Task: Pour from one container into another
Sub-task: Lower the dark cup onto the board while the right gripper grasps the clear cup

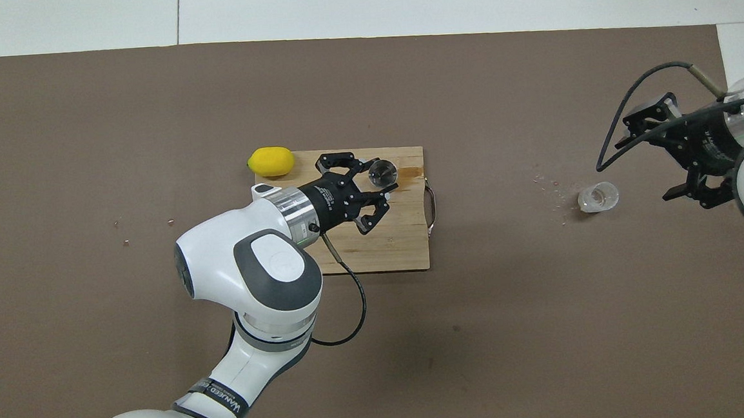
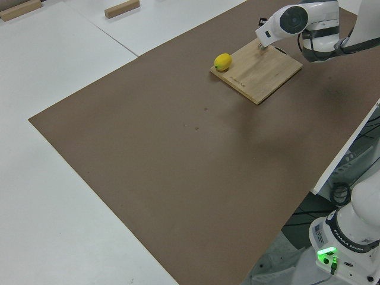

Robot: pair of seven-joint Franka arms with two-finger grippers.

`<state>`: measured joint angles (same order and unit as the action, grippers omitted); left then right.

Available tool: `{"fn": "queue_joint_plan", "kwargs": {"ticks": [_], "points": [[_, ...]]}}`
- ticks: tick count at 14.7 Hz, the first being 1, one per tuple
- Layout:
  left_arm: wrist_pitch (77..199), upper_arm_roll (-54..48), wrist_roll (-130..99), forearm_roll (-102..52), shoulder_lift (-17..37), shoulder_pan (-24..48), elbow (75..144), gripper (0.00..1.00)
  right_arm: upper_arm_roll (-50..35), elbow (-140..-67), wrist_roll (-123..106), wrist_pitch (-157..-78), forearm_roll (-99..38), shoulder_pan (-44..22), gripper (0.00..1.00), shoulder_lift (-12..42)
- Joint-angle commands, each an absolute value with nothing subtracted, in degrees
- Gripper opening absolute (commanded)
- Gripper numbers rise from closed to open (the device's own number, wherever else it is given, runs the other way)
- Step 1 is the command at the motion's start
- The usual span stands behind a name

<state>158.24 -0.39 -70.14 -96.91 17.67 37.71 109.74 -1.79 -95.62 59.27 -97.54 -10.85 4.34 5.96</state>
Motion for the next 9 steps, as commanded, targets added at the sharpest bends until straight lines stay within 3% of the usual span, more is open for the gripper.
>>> {"fn": "queue_joint_plan", "kwargs": {"ticks": [1, 9], "points": [[160.4, -0.79, -69.7, -100.45, 19.34, 38.67, 107.4, 0.0, -2.2, -95.89, 64.16, -101.76, -15.29, 8.17, 1.0, 10.62], [161.36, -1.58, -69.26, -103.09, 20.3, 40.34, 108.02, 0.0, -2.2, -108.18, 59.5, -114.6, -25.03, 14.31, 1.0, 13.36]]}}
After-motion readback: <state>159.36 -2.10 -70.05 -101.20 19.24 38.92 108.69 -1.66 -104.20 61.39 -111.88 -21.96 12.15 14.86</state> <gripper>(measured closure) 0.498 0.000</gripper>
